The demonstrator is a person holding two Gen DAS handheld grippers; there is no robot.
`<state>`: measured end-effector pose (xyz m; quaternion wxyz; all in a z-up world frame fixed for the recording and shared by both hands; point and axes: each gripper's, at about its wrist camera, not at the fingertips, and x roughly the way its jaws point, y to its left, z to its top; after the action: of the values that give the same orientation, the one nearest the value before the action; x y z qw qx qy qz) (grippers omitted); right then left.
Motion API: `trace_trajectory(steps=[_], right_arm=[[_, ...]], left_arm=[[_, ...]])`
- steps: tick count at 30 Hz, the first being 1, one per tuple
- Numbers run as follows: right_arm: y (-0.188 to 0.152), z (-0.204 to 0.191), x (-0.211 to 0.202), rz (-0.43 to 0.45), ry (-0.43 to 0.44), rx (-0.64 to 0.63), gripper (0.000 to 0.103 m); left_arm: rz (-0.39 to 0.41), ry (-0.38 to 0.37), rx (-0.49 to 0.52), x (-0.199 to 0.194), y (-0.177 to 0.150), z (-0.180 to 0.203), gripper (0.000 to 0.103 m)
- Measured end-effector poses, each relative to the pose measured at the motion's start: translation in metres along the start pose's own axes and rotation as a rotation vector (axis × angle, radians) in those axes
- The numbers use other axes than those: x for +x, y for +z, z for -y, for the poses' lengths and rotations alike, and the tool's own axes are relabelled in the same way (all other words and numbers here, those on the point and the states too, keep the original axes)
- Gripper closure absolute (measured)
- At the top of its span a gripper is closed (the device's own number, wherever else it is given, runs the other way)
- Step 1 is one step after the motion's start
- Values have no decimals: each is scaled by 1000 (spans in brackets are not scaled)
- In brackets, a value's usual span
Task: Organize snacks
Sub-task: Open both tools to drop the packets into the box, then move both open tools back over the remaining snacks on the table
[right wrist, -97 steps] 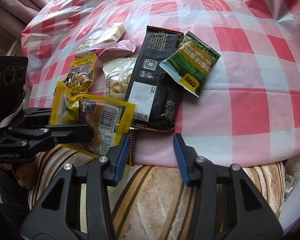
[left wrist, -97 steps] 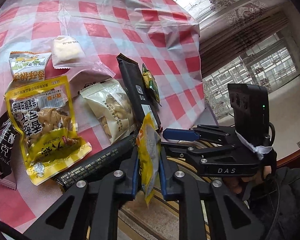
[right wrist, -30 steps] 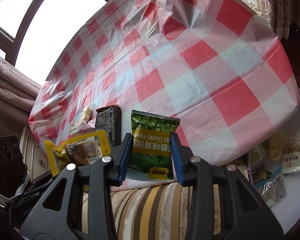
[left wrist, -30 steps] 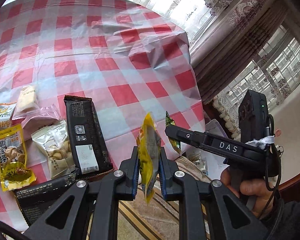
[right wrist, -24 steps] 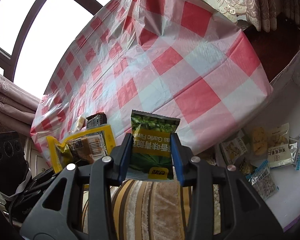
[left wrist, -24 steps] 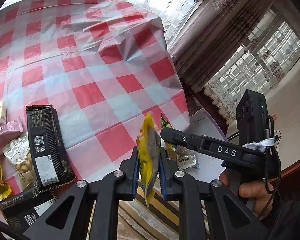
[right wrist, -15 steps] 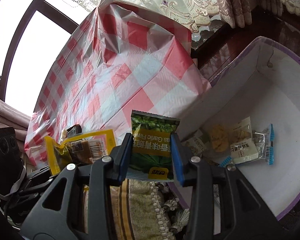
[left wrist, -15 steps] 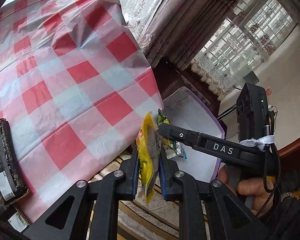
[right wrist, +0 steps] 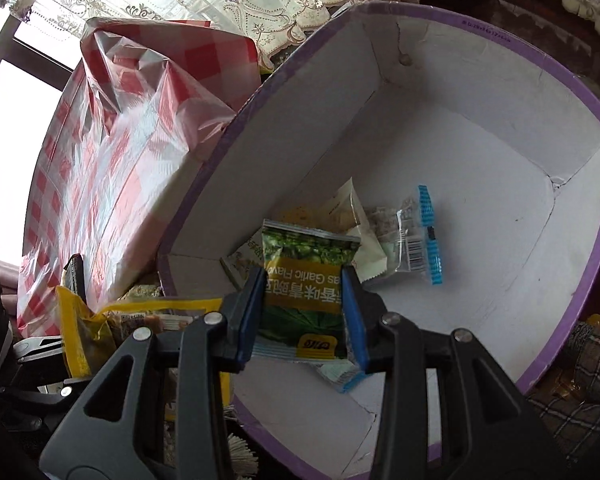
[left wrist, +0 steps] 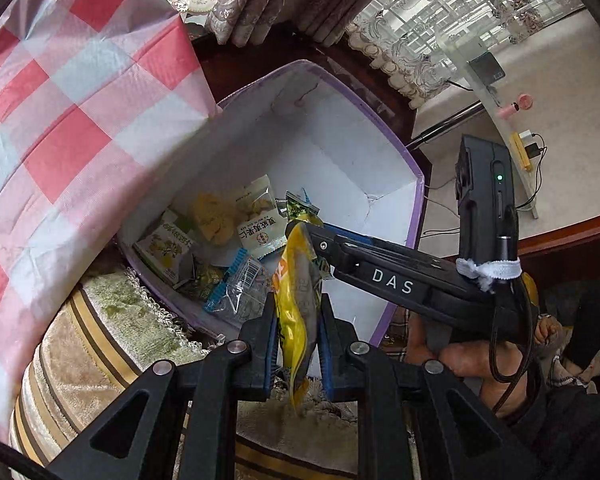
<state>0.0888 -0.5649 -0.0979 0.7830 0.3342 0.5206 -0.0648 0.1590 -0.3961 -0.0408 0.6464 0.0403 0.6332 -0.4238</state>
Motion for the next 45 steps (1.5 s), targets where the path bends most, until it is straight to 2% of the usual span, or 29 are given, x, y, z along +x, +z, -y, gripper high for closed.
trace_trajectory(steps=[7,9,13,14,20,24,31,34,37,42,45], right_arm=[[-2,14,3,-18,-55,30,59],[-1,16,6,-21,-60,43,57],[0,10,7,-22,-68,28,46],[-1,7,7,-21,-70,16,46],[-4,-26,-5,26,-82,-102,46],[-5,-58,-19,85,-88,-230,46],[-22,-116,-45,199,-115,-500,37],[-29,-136,-54,239,-129,-595,33],[-38,-153,-65,279,-157,-683,30],[-43,-170,-79,291,-123,-722,27],[-45,-179,-87,294,-73,-722,27]], left_arm=[[-141,11,39,32,-4,13,82],[-140,10,37,31,-4,13,81],[-123,-12,12,27,-4,9,81],[-114,-11,10,25,-5,8,81],[-11,18,-37,0,-9,-3,81],[89,37,-143,-28,-20,-24,81],[283,109,-345,-86,-62,-62,81],[339,158,-393,-103,-82,-69,81],[380,174,-437,-117,-100,-74,81],[427,186,-481,-132,-124,-80,81],[451,193,-495,-141,-135,-82,81]])
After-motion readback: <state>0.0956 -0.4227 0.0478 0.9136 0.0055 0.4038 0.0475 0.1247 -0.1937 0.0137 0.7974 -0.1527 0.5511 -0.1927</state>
